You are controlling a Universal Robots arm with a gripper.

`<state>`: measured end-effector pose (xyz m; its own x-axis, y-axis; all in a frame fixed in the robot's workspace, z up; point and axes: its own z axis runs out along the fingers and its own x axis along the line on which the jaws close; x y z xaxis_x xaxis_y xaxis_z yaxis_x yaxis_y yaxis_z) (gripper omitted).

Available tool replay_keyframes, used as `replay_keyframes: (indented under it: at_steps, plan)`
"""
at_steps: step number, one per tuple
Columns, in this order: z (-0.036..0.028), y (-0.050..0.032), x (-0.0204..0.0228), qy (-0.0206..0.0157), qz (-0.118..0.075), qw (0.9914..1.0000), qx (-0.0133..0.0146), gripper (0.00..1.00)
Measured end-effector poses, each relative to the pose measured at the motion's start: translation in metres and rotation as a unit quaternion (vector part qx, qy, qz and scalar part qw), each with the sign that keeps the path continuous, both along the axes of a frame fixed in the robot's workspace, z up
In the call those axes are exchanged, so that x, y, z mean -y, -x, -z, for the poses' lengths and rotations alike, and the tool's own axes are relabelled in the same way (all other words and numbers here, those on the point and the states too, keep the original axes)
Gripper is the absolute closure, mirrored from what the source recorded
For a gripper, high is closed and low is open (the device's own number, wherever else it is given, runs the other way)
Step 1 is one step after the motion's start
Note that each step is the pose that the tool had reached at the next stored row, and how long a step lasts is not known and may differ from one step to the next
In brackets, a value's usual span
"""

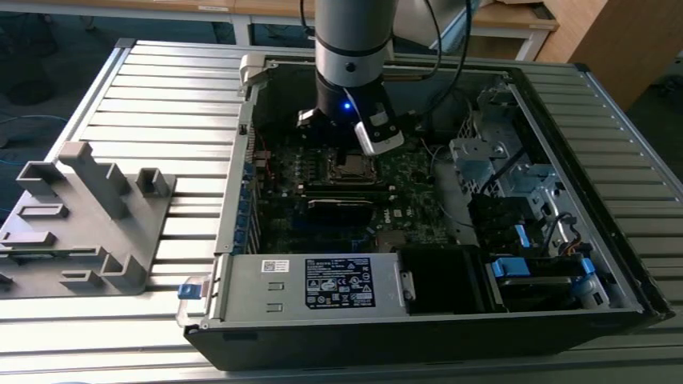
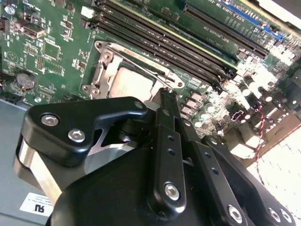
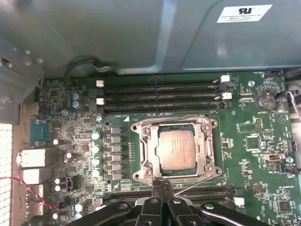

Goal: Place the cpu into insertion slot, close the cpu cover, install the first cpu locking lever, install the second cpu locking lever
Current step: 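Install the second cpu locking lever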

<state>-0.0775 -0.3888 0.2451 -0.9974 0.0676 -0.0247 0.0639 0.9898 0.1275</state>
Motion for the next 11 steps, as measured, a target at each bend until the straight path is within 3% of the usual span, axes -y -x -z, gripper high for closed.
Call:
replay_keyframes:
  at_steps: [3,11]
  plan:
    - [-0.0001,0.0000,0.0003,0.0023,0.000,1.00000,-0.0001,0.89]
    - [0.0016,0.0000,0.0016,0.0029,0.000,1.00000,0.0000,0.89]
